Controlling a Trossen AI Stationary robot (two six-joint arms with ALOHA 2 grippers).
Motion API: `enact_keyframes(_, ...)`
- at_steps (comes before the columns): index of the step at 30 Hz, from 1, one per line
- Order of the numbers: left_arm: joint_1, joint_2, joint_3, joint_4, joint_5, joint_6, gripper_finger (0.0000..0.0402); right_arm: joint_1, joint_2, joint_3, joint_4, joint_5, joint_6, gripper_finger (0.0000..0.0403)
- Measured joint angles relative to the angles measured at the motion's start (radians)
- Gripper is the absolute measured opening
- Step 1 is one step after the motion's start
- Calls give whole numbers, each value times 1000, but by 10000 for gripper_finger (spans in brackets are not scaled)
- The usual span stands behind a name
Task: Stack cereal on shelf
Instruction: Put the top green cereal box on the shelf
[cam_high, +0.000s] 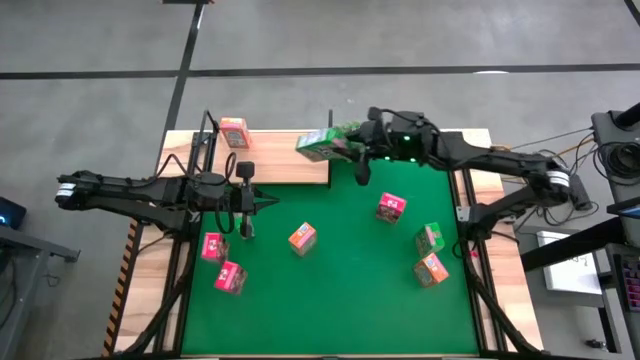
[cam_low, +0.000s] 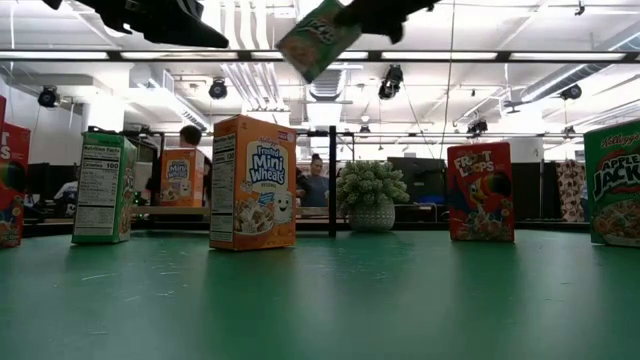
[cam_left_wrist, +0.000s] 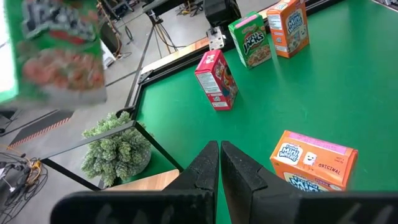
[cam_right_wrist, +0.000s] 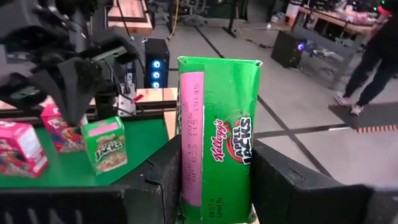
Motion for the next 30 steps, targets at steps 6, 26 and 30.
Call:
enact_keyframes(6, 0, 0, 0, 8, 0, 6, 0, 0, 184, 122, 13, -14, -60, 139)
enact_keyframes(26, 0, 0, 0, 8, 0, 6, 0, -17, 631, 491, -160, 43, -188, 133)
enact_keyframes(30, 0, 0, 0, 14, 0, 6, 0, -21, 662, 496, -163, 42, -189, 136)
